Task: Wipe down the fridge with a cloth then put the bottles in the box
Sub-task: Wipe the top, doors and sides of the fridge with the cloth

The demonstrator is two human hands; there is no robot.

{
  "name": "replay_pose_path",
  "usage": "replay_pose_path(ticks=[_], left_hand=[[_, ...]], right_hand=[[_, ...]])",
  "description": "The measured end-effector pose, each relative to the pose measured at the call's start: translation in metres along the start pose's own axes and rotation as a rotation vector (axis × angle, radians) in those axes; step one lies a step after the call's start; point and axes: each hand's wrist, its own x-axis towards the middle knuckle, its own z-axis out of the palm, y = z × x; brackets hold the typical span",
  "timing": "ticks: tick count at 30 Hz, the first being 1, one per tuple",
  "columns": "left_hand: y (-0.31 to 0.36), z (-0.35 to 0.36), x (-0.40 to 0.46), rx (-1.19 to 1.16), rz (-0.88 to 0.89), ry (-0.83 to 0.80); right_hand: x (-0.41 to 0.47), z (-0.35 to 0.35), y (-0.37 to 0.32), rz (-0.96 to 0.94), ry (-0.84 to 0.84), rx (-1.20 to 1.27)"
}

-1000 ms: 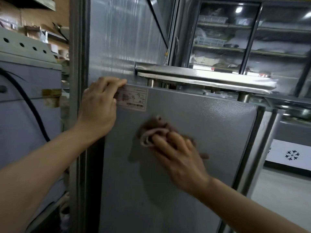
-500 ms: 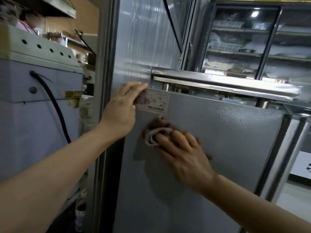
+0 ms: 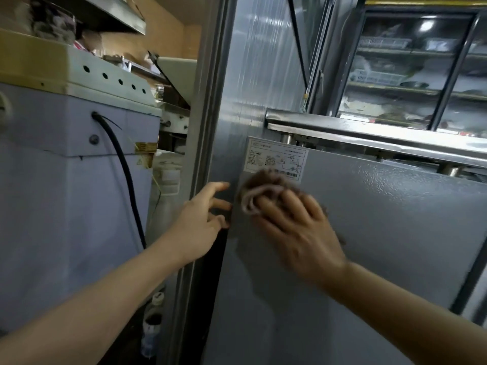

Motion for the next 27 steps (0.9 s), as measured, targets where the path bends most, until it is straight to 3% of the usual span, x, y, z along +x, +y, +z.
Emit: replay_pose_path(ticks=[4,9,17,20,24,27], left_hand=[[-0.009,-0.008,-0.014,0.084,-0.025,0.014],[-0.021,-0.011,-0.013,0.110,-0.052,0.149],[-0.050,-0.007,-0.034,0.230,-0.041,0.086],[-0.053,-0.015,-0.041,0.273,-0.035,0.115],[-0.057,-0.017,-0.054,0.286,-0.031,0.115],[-0.060,-0.010,-0.061,0.303,-0.030,0.086]], right_hand=[[-0.001,-0.008,0.004,-0.132,-0.022,-0.022],[0.060,-0.019,0.032,0.118,0.055,-0.041],[0.075,0.004,0.003,0.088,0.089,0.032],[0.035,0.019,-0.042,-0.036,-0.022,0.060],[-0.024,0.032,-0.099,-0.242,-0.327,0.071],[-0.037,0.024,-0.102,-0.312,-0.368,0.053]])
